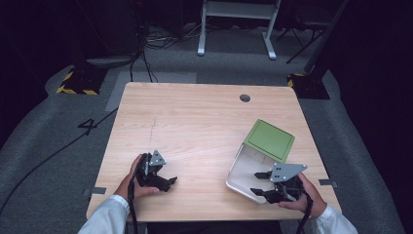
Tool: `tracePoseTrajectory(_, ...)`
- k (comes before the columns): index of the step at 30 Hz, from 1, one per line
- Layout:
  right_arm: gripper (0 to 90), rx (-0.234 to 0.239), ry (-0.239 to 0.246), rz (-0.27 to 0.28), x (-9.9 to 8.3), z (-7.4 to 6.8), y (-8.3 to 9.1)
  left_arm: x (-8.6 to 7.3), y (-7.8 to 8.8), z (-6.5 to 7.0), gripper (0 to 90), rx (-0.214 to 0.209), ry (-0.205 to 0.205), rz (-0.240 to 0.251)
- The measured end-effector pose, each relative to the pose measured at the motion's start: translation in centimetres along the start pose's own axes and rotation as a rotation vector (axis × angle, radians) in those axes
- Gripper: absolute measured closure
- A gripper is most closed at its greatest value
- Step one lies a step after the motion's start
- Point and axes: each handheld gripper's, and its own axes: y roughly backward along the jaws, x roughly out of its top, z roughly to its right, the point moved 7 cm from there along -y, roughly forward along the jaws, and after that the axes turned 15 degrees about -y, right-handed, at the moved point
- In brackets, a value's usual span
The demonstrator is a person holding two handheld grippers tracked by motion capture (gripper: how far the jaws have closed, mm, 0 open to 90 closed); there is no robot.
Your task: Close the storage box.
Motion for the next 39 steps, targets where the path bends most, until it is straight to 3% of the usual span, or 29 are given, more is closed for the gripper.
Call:
tracePoseTrajectory(3, 49.8, 0.019, 0.005, -0.022, 0.2, -1.4, -0.5, 0.0, 0.0, 0.0, 0.5, 0.0, 0.0, 0.001)
tracePoseTrajectory(7, 49.7, -0.007, 0.047, -0.071, 0.1, -2.8, -1.2, 0.0, 0.0, 0.0, 0.5, 0.0, 0.0, 0.001)
tracePoseTrajectory(13, 49.8, 0.008, 0.052, -0.064, 0.8, -3.5, -1.2, 0.0, 0.0, 0.0, 0.5, 0.0, 0.0, 0.0)
tracePoseTrajectory(17, 51.4, -0.014, 0.069, -0.129, 0.7, -4.3, -2.2, 0.0, 0.0, 0.0, 0.5, 0.0, 0.0, 0.0)
tracePoseTrajectory(23, 55.2, -0.046, 0.071, -0.153, 0.5, -4.1, -2.5, 0.0, 0.0, 0.0, 0.5, 0.0, 0.0, 0.001)
tracePoseTrajectory(24, 55.9, -0.083, 0.087, -0.159, 0.3, -3.9, -2.5, 0.0, 0.0, 0.0, 0.5, 0.0, 0.0, 0.001)
tracePoseTrajectory(26, 56.0, -0.099, 0.103, -0.164, 0.1, -3.7, -2.3, 0.0, 0.0, 0.0, 0.5, 0.0, 0.0, 0.001)
tracePoseTrajectory(28, 58.2, -0.09, 0.089, -0.147, 0.1, -3.4, -2.2, 0.0, 0.0, 0.0, 0.5, 0.0, 0.0, 0.001)
tracePoseTrajectory(33, 62.2, -0.116, 0.109, -0.104, 0.0, -2.4, -1.9, 0.0, 0.0, 0.0, 0.5, 0.0, -0.001, 0.0)
tracePoseTrajectory(34, 64.2, -0.143, 0.118, -0.082, 0.0, -1.8, -1.8, 0.0, 0.0, 0.0, 0.5, 0.0, 0.001, 0.001)
tracePoseTrajectory(39, 65.2, -0.144, 0.094, -0.048, -0.1, -0.8, -1.4, 0.0, 0.0, 0.0, 0.5, 0.0, 0.0, 0.001)
